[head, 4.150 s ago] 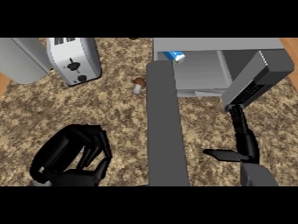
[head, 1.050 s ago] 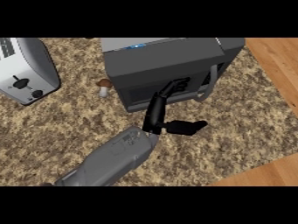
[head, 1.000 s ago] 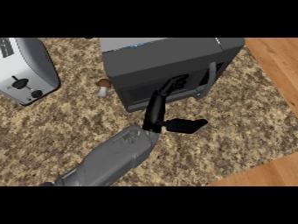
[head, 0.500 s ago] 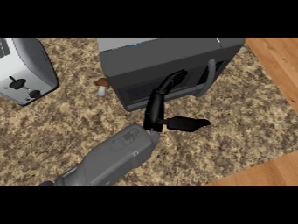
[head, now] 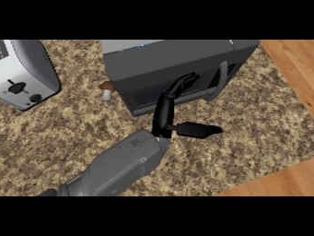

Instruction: Pick up the milk, place it into the microwave and close the microwave

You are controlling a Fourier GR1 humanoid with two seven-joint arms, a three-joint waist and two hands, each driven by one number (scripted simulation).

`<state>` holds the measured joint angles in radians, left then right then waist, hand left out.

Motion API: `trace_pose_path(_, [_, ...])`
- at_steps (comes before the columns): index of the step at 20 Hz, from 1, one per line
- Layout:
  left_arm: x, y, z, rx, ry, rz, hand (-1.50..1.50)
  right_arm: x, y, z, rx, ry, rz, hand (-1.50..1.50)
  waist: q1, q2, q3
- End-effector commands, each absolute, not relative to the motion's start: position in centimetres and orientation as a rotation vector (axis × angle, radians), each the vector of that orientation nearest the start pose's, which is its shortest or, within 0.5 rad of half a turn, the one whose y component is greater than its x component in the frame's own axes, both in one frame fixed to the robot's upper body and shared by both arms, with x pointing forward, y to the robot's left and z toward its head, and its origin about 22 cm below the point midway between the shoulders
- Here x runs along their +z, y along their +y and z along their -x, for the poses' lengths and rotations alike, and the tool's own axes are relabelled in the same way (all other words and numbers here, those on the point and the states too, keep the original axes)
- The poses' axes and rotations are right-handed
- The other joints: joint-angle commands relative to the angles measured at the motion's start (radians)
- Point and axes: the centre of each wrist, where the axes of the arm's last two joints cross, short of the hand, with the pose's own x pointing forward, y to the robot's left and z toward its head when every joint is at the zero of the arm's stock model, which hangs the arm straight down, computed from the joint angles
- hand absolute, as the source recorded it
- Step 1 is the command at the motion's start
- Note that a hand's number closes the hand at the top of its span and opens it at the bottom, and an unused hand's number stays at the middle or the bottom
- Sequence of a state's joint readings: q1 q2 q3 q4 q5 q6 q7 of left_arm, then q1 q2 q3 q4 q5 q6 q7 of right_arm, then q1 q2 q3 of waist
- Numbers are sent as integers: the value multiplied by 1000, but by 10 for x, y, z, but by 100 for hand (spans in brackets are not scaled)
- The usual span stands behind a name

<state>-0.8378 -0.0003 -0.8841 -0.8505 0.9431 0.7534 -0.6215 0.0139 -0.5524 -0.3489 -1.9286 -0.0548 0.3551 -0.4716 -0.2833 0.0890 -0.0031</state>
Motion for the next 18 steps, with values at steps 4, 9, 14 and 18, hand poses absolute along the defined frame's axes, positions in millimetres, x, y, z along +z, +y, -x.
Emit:
trace_pose_path(4, [25,6,-335,-29,-1840,116,-150,125,-354,-227,460,-2285,-67,-150,19,20,8])
trace_pose_path(9, [31,5,-341,-13,-1839,119,-150,119,-356,-234,427,-2244,-158,-150,7,22,4])
trace_pose_path(14, [22,9,-340,5,-1834,99,-150,121,-367,-239,388,-2225,-202,-150,-11,16,3])
trace_pose_path(18, [26,7,-341,11,-1849,103,-150,124,-372,-246,392,-2201,-235,-150,-14,15,3])
